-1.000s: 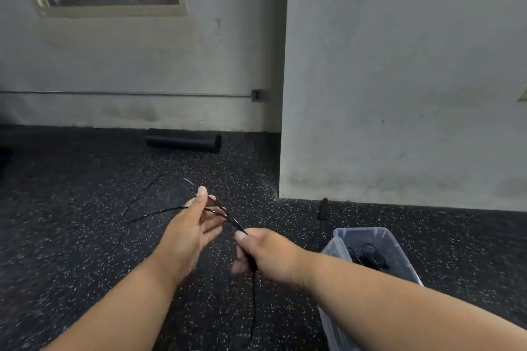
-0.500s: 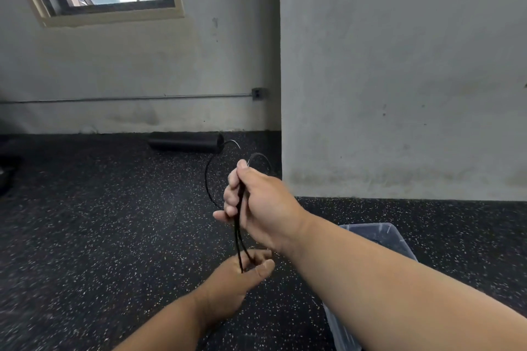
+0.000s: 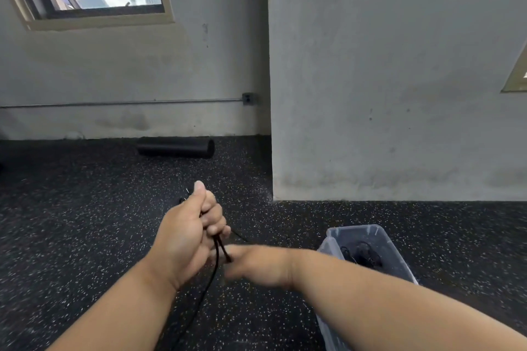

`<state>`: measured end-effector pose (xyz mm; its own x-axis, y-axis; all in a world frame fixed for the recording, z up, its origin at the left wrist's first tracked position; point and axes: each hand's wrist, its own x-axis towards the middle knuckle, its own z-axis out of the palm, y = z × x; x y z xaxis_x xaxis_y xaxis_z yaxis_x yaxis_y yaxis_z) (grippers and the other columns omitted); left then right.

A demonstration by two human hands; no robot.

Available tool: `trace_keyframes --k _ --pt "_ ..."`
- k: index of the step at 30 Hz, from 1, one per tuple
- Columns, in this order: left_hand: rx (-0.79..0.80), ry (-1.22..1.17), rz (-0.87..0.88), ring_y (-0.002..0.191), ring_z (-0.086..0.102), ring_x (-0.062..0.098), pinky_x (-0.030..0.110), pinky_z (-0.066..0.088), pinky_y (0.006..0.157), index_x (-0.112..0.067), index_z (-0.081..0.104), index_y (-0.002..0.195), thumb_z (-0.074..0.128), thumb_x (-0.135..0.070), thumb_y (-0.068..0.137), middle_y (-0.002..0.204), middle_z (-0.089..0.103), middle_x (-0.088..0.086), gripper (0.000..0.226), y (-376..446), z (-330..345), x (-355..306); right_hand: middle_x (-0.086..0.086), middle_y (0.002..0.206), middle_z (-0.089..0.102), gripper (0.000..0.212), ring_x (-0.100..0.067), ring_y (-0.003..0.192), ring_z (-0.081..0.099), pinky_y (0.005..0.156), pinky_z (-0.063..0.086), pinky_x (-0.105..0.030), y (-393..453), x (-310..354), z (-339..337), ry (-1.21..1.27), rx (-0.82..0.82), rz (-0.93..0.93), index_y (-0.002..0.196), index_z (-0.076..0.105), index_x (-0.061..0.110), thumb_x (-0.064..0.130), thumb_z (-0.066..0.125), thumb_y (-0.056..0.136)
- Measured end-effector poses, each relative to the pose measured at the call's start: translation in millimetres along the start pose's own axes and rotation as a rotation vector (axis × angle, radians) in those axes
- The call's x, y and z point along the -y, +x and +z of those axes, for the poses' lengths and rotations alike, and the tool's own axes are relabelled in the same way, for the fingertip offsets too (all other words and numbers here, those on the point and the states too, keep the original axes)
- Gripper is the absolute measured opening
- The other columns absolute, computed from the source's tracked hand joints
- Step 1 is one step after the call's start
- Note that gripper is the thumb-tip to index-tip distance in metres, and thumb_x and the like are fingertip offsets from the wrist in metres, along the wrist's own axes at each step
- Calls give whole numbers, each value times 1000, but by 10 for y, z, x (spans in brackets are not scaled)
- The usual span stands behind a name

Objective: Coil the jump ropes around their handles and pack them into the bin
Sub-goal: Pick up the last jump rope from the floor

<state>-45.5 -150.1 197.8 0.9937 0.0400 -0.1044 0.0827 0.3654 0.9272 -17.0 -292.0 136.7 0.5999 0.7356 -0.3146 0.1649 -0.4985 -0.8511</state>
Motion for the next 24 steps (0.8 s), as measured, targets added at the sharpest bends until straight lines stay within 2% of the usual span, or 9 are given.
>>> trace_keyframes --k 2,5,9,12,14,16,19,22,24 --pt "33 -68 20 56 25 13 33 40 65 -22 40 70 35 -50 110 63 20 -3 49 -10 60 -82 -1 124 70 36 -25 114 65 108 47 -46 49 -47 192 -35 23 71 131 63 40 42 62 95" --pt "60 -154 75 56 26 13 31 42 67 -22 42 72 36 -50 110 63 22 -4 47 13 77 -167 10 95 66 37 -11 76 58 77 50 -31 12 -38 294 -91 -5 74 135 65 31 47 47 108" --pt "-5 -334 62 55 31 10 28 47 69 -23 46 74 38 -50 109 63 27 -7 46 83 0 -266 6 112 65 41 -12 96 59 101 49 -42 -97 14 274 -16 20 28 146 55 25 41 41 112" --pt "16 -507 0 56 33 9 26 51 63 -22 47 73 39 -49 109 65 28 -8 46 84 -18 -273 11 91 58 47 -9 76 56 83 47 -35 -100 63 269 -92 -58 32 150 40 35 46 53 106" --pt "50 -524 -2 57 37 10 29 52 69 -22 47 74 38 -49 109 66 30 -7 45 50 50 -283 17 73 55 32 -1 62 50 68 45 -23 -85 83 274 -122 -107 -23 134 57 25 43 50 108" --pt "74 -433 40 62 46 11 33 50 84 -22 49 78 38 -52 108 68 39 -6 44 33 109 -310 15 57 51 41 -1 49 45 57 41 -23 -93 140 250 -108 -144 -40 106 71 16 44 42 112" --pt "71 -216 106 88 64 18 39 47 99 -18 63 100 48 -62 99 86 63 1 46 35 14 -265 1 65 51 57 -11 55 45 61 41 -30 -106 196 128 -47 -292 -22 82 69 20 55 34 110" --pt "104 27 101 125 61 23 49 41 115 -17 65 131 51 -64 97 120 73 4 61 66 -265 -4 -3 68 51 57 -15 60 45 60 38 -31 -188 279 -100 38 -450 -109 79 66 18 50 32 112" --pt "196 212 32 137 57 19 50 35 121 -29 63 138 47 -67 97 138 69 -2 58 8 -331 188 10 61 52 58 -8 55 45 59 39 -25 -256 354 -259 49 -509 -171 82 67 12 46 31 113"
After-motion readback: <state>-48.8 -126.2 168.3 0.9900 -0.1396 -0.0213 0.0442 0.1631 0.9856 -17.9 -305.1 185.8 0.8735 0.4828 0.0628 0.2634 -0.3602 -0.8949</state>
